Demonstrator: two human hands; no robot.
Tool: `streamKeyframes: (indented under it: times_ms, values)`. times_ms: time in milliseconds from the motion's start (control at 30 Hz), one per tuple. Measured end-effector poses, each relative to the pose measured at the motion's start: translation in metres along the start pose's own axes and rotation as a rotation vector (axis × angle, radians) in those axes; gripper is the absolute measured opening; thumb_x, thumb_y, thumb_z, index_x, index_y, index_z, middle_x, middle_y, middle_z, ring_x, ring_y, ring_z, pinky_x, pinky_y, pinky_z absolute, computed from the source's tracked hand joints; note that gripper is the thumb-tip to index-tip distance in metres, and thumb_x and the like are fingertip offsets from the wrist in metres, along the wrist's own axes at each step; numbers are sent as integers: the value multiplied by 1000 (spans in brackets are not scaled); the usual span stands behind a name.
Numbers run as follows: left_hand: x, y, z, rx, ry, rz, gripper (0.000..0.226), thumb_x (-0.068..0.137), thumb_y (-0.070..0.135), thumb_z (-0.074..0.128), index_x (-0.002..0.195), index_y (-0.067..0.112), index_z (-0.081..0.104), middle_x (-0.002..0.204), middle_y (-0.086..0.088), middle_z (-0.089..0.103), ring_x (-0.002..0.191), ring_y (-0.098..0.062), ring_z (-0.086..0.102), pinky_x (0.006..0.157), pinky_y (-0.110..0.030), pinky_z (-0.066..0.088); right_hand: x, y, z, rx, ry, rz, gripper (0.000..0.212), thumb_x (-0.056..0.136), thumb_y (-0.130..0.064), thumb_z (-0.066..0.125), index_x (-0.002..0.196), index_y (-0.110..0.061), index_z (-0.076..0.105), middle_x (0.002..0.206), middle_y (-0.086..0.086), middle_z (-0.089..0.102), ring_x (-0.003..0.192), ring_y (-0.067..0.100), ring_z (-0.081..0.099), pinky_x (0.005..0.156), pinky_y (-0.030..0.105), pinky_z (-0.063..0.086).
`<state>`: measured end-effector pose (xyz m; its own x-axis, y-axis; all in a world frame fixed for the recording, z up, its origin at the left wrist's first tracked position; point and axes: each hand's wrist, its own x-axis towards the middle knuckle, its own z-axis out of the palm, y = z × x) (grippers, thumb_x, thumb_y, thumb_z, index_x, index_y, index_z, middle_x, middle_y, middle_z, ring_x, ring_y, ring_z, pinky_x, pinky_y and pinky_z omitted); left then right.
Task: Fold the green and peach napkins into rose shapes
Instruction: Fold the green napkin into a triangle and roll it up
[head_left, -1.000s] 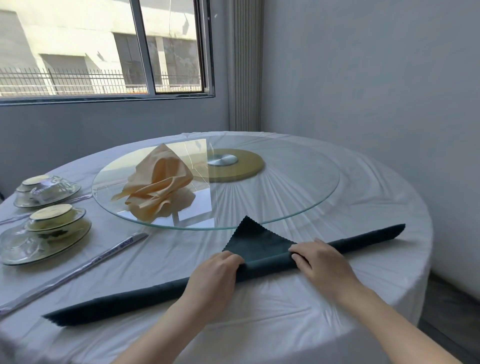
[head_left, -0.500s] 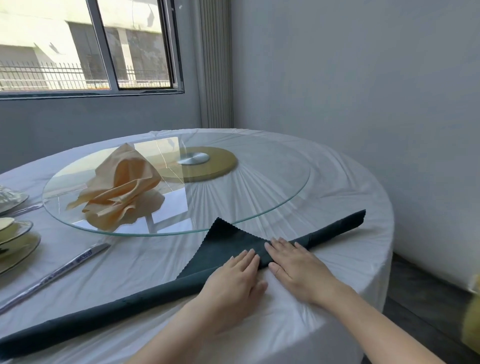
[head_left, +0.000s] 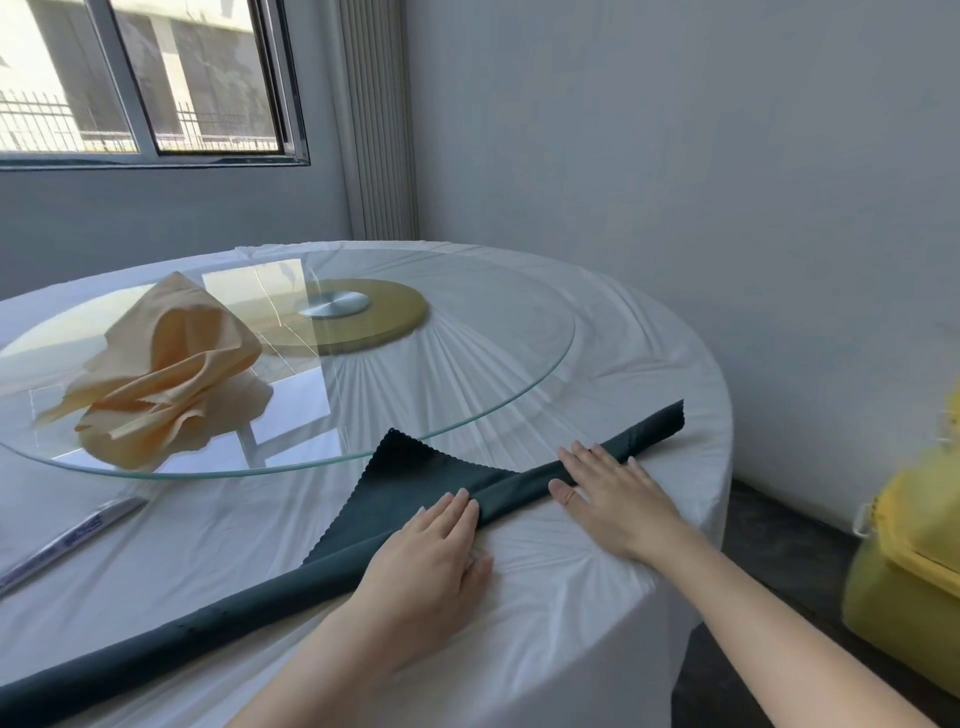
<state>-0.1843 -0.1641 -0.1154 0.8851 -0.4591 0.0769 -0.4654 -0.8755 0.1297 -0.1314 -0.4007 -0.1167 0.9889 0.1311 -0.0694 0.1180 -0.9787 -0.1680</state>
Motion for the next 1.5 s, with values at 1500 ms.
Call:
streamKeyframes:
  times_ms: [1500]
  values:
    - [-22, -1, -10, 126, -86, -140, 65, 98, 51, 17, 151, 16, 0, 158, 2, -6, 145, -10, -8, 118, -34, -5, -8, -69, 15, 65, 40, -401, 119, 54, -80, -32, 150, -21, 6, 157, -11, -2, 132, -10, -15, 114, 25, -12]
